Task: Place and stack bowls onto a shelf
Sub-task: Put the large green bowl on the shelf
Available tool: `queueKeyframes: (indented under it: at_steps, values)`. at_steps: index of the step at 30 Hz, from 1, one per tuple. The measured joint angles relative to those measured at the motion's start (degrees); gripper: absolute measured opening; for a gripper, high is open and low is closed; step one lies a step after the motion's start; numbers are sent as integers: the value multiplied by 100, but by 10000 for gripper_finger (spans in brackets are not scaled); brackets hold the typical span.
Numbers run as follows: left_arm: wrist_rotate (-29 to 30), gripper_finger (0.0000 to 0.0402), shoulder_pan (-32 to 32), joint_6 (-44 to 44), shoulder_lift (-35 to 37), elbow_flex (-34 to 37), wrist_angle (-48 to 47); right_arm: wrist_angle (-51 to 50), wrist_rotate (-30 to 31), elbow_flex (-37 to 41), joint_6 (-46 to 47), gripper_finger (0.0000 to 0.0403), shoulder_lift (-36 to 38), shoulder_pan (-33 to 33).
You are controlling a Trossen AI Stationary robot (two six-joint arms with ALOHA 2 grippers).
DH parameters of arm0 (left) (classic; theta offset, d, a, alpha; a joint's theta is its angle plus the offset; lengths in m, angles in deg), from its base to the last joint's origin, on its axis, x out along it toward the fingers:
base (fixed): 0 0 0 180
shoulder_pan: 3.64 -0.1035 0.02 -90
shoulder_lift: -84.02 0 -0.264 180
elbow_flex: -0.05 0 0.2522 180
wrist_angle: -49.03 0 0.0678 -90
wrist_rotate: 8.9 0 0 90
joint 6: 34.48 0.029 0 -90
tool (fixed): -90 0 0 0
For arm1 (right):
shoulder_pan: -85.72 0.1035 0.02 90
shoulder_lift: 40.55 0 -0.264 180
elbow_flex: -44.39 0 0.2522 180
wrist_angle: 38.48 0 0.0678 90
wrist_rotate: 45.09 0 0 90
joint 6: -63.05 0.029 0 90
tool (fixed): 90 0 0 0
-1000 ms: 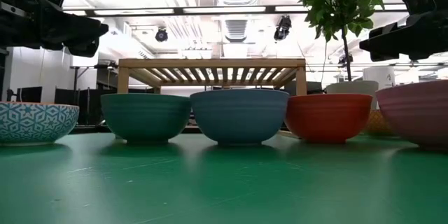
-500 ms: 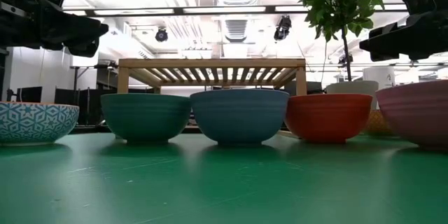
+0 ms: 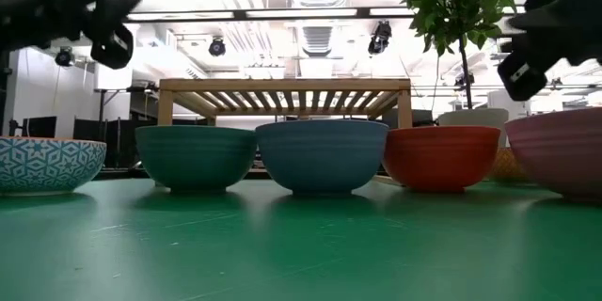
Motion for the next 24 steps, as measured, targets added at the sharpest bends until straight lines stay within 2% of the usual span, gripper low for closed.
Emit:
queueKeyframes:
  at_steps: [2, 6, 10, 12, 19, 24]
  values:
    - [123, 76, 1, -81, -6, 2, 418, 281, 28, 2, 99, 84, -95, 77]
    - [120, 76, 4, -287, -89, 0, 1082, 1461, 138, 2, 95, 84, -481, 183]
    - [120, 76, 8, -519, -287, 0, 1336, 2432, 187, 0, 24, 84, -1066, 208]
    - [120, 76, 8, -700, -432, 0, 1402, 2506, 188, -103, -2, 84, -1340, 208]
    - [120, 76, 124, -1333, -1120, 0, 1508, 1553, 182, -1317, -207, 84, -2456, 208]
    - [117, 76, 317, -1419, -1652, 0, 2011, -376, 392, -2663, -105, 84, -3216, 208]
